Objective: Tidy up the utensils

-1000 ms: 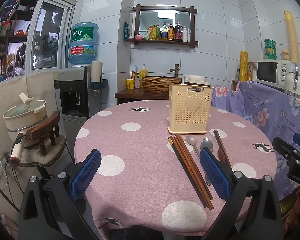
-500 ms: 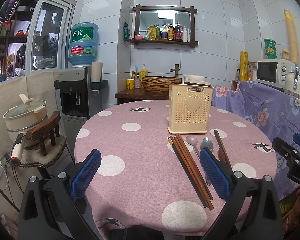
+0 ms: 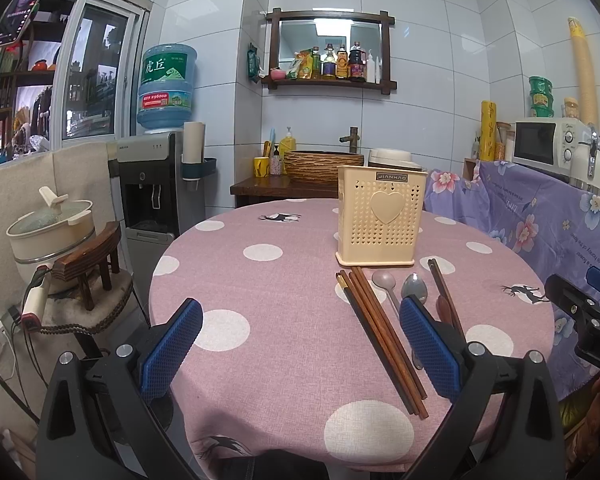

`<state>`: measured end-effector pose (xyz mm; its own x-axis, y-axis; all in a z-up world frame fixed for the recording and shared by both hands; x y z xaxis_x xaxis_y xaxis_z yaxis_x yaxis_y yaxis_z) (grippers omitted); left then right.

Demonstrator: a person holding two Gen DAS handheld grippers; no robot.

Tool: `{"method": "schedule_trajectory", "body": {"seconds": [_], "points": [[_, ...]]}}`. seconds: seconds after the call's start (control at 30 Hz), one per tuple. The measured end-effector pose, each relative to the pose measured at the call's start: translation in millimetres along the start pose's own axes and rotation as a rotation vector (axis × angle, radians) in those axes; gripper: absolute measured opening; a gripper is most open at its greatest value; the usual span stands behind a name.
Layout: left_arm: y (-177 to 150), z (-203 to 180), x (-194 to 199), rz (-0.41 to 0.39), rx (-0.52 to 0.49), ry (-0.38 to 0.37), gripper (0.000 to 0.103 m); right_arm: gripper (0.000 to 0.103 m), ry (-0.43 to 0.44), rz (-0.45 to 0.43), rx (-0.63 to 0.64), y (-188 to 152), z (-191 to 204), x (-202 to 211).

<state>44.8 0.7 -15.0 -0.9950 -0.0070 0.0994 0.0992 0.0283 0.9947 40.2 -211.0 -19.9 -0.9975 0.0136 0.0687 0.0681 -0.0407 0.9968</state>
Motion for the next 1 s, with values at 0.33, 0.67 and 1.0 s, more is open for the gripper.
{"method": "schedule_trajectory", "body": {"seconds": [0.33,0.67,1.0], "points": [[-1.7,0.3,-0.7,0.010,-0.002,-0.004,0.098,0.098,0.000,0.009,0.000,-8.4,4.6,0.2],[-25.7,1.2,-40.3,0.173,-0.047,-0.059,0.098,0.098,-0.041,0.228,-0.014,-32.2,-19.7,-48.6],[-48.2,4.5,-124.6,0.488,0.081,-0.146,0.078,0.098,-0.065,0.487,-0.016,-67.8,-35.6,-124.1]]}}
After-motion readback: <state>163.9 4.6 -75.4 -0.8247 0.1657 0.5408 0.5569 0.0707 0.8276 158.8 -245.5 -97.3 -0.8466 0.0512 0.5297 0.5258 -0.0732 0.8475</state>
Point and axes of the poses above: each gripper's, at about its wrist camera, not at the fingertips, and x roughly against the way its jaws point, z to its left, y to its top, the point moved 5 cm from there along -x, roughly the way its jaws point, and after that the axes turned 14 degrees about -z, right-handed, at the moved point
